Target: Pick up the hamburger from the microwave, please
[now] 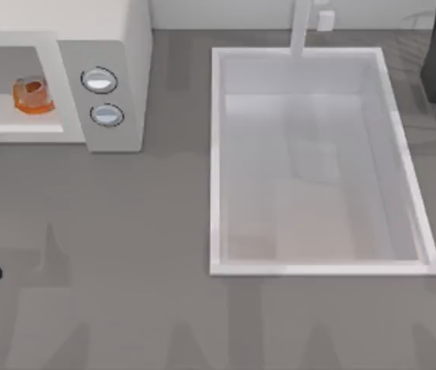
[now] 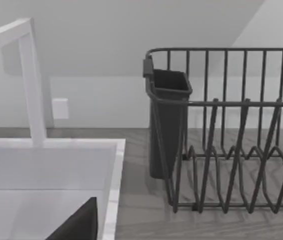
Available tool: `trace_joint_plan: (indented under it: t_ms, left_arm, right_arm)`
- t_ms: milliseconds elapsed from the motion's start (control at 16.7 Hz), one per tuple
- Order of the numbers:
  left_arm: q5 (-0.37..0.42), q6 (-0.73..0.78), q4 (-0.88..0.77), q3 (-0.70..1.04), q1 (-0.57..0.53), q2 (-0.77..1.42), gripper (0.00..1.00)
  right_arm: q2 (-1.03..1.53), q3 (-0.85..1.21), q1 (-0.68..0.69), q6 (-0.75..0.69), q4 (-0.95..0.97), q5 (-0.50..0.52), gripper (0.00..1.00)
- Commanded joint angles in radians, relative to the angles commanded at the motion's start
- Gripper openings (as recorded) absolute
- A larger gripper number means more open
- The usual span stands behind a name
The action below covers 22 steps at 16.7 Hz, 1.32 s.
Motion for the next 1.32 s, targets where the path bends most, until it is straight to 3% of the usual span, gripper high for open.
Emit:
trace_joint_plan:
  t_ms: [420,1320]
  left_arm:
    - [0.006,0.003,0.218,0.201,-0.005,0.489,1.00]
    - [0.020,0.011,0.882,0.816,-0.018,1.974,1.00]
  right_arm:
    - [0.000,0.000,0.000,0.000,0.000,0.000,1.00]
    - [0.000,0.000,0.000,0.000,0.000,0.000,1.00]
